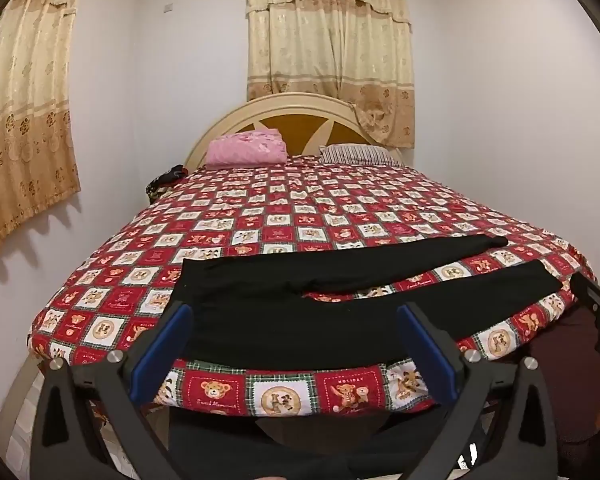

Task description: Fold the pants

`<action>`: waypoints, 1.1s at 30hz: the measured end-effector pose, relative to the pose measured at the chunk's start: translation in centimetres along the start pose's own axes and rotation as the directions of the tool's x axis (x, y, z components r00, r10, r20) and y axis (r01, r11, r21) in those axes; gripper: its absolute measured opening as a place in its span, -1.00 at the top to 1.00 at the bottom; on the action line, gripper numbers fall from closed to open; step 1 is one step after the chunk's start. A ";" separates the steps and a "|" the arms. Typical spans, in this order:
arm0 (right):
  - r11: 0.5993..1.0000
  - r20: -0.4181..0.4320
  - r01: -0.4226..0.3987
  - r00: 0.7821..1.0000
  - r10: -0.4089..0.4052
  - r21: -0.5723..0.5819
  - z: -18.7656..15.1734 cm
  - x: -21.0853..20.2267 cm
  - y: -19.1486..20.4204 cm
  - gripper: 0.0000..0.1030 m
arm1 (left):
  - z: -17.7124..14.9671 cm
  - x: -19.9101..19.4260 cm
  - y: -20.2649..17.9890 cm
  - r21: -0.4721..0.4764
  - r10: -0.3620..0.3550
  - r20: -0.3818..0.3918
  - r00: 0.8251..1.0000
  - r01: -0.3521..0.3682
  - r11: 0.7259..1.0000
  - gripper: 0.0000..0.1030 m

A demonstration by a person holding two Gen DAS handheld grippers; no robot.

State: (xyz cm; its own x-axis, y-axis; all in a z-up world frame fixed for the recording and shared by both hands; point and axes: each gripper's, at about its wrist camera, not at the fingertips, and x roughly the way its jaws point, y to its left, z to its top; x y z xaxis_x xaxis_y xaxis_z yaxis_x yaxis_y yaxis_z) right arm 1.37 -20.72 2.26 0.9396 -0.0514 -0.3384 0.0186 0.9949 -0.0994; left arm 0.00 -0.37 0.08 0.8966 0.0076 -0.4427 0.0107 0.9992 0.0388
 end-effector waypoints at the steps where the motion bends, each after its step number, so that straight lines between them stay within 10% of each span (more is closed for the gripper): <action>1: 1.000 -0.002 0.000 1.000 0.000 -0.004 0.0 0.0 0.0 -0.98 | 0.0 -0.1 -0.1 -0.004 -0.001 0.006 1.000 0.001 1.000 -1.00; 33: 1.000 -0.014 0.013 1.000 -0.013 0.012 -0.6 0.6 -0.7 -0.98 | -0.7 0.3 0.5 -0.036 0.000 -0.006 1.000 0.000 0.999 -1.00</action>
State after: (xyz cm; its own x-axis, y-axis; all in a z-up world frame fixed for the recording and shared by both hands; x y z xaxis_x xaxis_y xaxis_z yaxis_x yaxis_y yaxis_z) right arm 1.76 -21.55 1.55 0.9345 -0.0652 -0.3500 0.0347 0.9951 -0.0925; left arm 0.01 0.11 -0.64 0.8938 0.0074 -0.4485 -0.0052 1.0000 0.0061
